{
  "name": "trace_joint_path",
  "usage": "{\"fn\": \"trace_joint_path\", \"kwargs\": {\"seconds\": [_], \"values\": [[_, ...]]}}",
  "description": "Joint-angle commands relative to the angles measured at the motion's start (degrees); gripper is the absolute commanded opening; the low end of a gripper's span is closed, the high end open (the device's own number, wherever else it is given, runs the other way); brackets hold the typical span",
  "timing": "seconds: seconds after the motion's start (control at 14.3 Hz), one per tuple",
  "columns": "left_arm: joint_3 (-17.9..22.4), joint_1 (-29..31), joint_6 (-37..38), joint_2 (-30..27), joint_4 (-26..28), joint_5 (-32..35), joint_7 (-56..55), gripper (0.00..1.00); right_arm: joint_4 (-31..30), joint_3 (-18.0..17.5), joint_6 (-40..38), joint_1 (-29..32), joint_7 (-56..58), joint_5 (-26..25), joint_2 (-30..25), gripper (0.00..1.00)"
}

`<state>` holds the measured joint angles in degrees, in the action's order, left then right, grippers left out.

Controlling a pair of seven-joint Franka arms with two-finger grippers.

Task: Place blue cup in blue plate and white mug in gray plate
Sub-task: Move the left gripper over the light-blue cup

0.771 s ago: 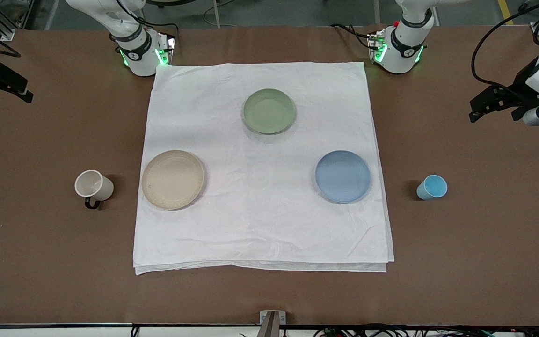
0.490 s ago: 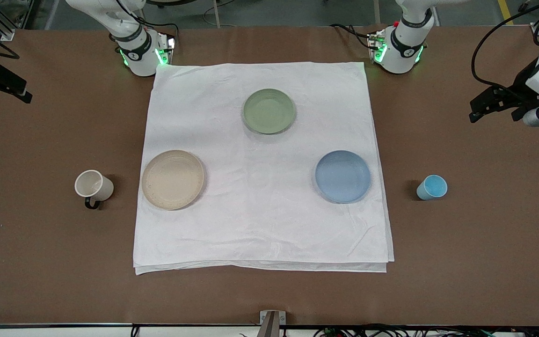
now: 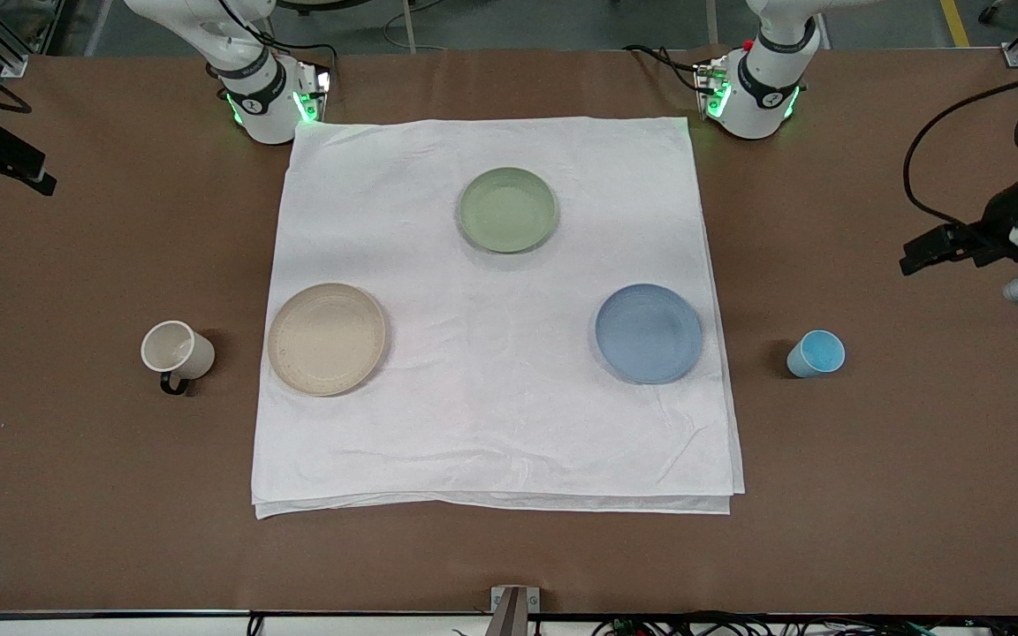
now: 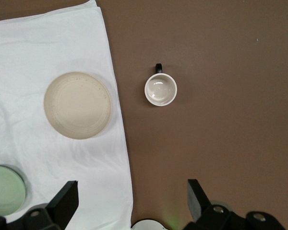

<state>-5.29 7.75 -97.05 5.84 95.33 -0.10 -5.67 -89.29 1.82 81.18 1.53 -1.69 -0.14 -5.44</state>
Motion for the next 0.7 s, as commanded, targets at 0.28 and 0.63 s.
{"fn": "trace_joint_path", "kwargs": {"seconds": [0.28,0.63], "values": [[-0.42,2.89,-21.75,7.24,13.45,0.72,0.75,0.99,-1.15,-0.33,0.04,0.75,0.55,0.58,-0.98,1.00],[-0.42,2.97,-32.92,11.46,19.80,1.15,0.66,0.83,-1.15,-0.33,0.03,0.75,0.82,0.58,-0.98,1.00]]}}
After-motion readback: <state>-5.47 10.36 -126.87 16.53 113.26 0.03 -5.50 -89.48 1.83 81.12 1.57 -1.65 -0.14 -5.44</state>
